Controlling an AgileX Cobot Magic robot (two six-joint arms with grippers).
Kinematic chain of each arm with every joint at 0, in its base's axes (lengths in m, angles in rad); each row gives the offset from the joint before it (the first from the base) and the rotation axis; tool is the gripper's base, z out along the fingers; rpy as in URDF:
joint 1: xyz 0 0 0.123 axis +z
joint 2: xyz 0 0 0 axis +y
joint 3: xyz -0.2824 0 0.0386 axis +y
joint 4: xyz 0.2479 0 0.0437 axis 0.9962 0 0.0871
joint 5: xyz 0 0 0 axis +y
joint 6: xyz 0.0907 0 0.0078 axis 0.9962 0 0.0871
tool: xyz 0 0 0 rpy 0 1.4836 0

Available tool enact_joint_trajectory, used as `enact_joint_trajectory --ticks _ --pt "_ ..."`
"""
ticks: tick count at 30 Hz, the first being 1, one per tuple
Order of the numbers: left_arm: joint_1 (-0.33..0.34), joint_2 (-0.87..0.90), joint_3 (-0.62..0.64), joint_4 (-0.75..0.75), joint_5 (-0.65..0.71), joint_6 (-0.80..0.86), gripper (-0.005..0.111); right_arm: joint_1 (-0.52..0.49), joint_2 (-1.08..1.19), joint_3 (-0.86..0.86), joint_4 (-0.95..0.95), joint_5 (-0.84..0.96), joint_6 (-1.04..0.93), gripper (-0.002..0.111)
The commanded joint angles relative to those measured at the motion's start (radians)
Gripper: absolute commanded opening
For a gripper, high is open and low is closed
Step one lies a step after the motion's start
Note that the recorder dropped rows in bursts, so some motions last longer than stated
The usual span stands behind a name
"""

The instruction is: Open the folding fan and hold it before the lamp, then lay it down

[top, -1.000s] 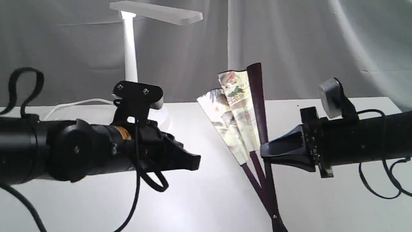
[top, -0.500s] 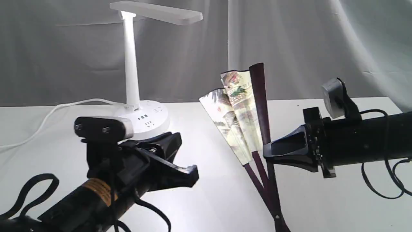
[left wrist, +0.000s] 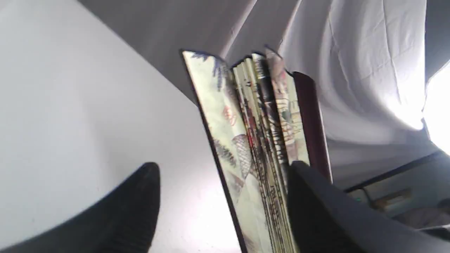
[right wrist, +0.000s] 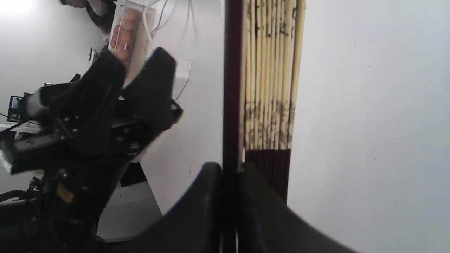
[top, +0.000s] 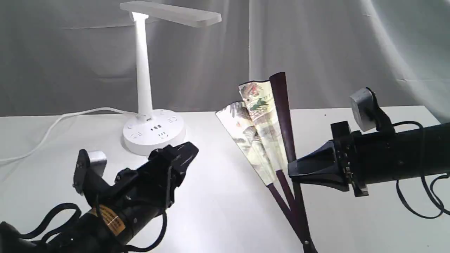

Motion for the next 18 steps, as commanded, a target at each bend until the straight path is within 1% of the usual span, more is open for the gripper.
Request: enact_joint_trajectory --ticks 1,5,9,11,18 --pt "0.060 0.083 -0.034 0.172 -0.090 -0.262 0.060 -0.006 -0.018 0.005 0.006 0.017 -0.013 0.000" --pt "0.107 0.171 -0.116 0.327 -0.132 -0.396 0.060 -0.006 -0.018 0.005 0.006 0.017 -0.013 0.000" --pt "0.129 0.245 -0.203 0.419 -0.153 -0.499 0.060 -0.006 -0.018 0.005 0.006 0.017 -0.013 0.000" --pt "0.129 0.284 -0.245 0.425 -0.153 -0.565 0.060 -0.006 -0.018 0.005 0.002 0.017 -0.013 0.000" --pt "0.129 0.388 -0.393 0.444 -0.153 -0.674 0.059 -0.006 -0.018 0.005 -0.002 0.017 -0.013 0.000"
